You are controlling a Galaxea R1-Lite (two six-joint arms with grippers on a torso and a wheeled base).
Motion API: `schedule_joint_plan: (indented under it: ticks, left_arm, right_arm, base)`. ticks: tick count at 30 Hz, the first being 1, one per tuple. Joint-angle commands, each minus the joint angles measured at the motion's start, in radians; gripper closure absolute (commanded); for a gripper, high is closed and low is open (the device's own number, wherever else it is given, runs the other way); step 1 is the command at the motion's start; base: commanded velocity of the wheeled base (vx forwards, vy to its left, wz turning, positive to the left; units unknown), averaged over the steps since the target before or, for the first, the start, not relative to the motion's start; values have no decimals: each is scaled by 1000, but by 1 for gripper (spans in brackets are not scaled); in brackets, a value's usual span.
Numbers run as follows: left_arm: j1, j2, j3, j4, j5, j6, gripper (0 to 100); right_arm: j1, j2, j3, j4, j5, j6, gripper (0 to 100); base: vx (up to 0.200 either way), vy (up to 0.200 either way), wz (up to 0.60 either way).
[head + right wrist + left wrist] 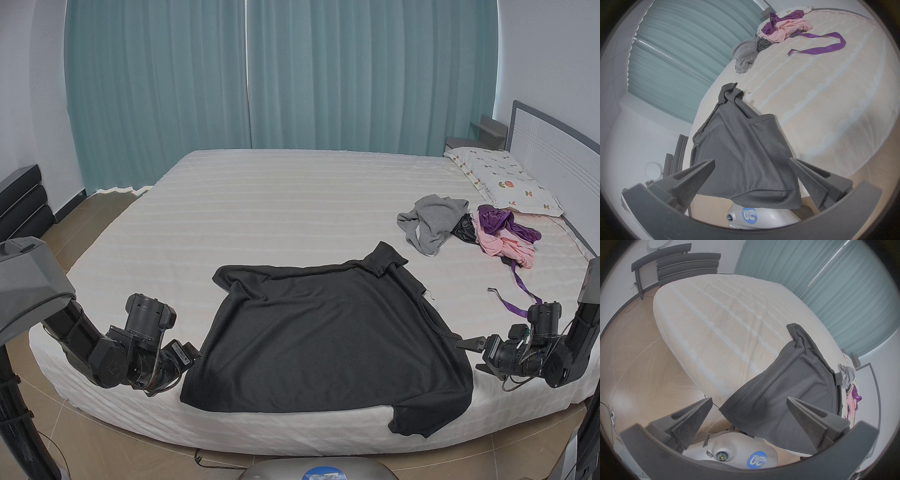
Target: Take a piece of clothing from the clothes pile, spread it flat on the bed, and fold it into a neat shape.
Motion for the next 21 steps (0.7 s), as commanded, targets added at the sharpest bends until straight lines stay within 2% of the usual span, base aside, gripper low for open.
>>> schedule_joint_plan:
  ticks: [1, 5, 10, 19, 21]
  left_arm:
    - [4, -8, -9, 0, -1, -1, 0]
    - [9, -13, -18, -1, -7, -5, 0]
    - [17, -25, -45, 2, -8, -64, 0]
    - [15, -39, -39, 8, -47, -67, 0]
    - [15, -37, -39, 8, -48, -67, 0]
  right_arm:
    - [1, 3, 0, -2, 1, 3, 0]
    - [1, 3, -4, -2, 2, 6, 0]
    - [1, 3, -7, -2, 2, 6, 0]
    - [18, 3, -7, -4, 2, 6, 0]
    - [18, 3, -9, -4, 2, 6, 0]
  base:
    - [0, 0, 0]
    - [0, 0, 0]
    - [0, 0, 0]
    - [200, 0, 0]
    - [0, 0, 0]
